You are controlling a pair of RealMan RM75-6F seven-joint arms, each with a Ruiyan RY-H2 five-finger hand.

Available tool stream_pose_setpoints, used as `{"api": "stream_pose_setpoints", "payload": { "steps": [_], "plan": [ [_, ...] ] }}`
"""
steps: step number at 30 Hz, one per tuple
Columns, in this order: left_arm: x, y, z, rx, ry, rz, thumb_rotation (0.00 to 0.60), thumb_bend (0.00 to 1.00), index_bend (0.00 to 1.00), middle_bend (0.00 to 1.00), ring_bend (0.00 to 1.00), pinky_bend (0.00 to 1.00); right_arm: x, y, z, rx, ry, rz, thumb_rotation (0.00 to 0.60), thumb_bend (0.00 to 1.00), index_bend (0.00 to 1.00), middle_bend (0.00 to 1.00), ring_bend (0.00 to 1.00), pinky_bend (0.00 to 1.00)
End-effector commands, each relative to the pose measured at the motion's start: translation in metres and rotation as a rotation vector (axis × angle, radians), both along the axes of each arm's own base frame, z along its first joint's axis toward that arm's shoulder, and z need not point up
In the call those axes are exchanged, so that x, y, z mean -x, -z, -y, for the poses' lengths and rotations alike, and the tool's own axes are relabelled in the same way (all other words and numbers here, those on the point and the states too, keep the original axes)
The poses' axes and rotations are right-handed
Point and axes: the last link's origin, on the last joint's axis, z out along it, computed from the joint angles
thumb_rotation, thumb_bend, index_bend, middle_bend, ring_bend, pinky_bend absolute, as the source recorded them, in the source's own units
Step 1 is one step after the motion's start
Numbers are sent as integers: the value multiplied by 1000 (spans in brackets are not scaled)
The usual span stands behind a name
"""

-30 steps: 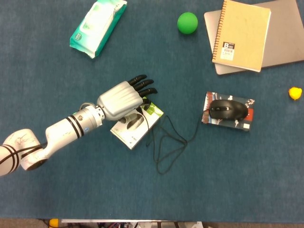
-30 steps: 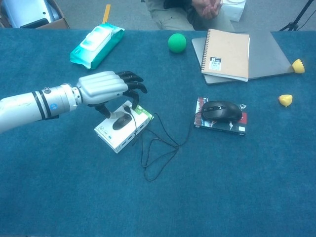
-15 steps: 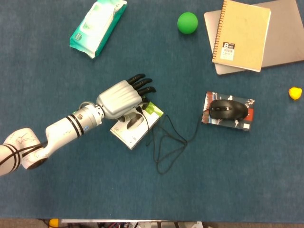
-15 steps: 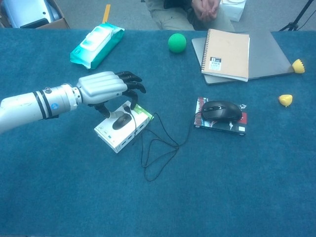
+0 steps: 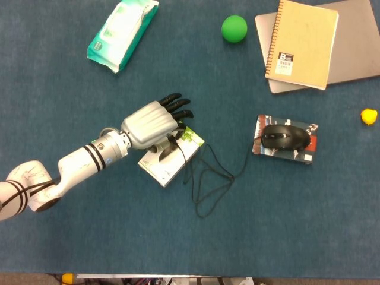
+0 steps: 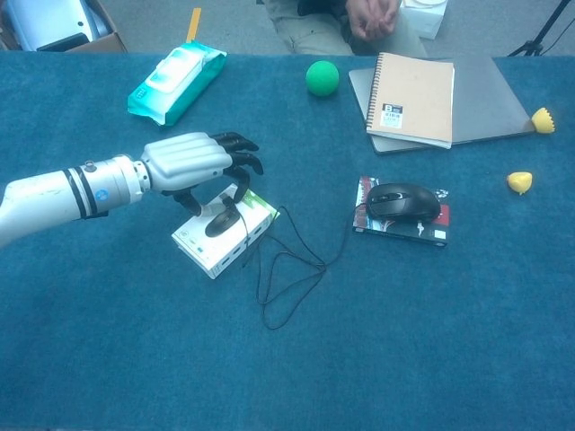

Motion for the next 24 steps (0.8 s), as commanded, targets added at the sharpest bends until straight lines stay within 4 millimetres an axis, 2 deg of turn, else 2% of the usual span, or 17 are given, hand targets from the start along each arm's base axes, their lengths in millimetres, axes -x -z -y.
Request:
{"api": "stream_pose_setpoints", "payload": {
  "steps": [1,6,12,24],
  "plan": [
    [-1,-2,-1,-4,3,4,600,371,489,206,7,15,0,0,0,2,-1,1,600,414,566,471,413,497],
    [-4,-9,-3,-16,7,14,600,371,493,211,10,15,0,1,1,2,-3,6,600,414,566,471,413,497],
    [-10,-32,-8,-68,6,58,600,370,498,219,13,15,1,3,3,-2,-10,18,600,414,566,471,413,497],
    [-22,-107,-13,-264,19,144,600,371,512,230,18,15,4,7,3,-9,-18,38,600,414,566,471,413,497]
  ]
}}
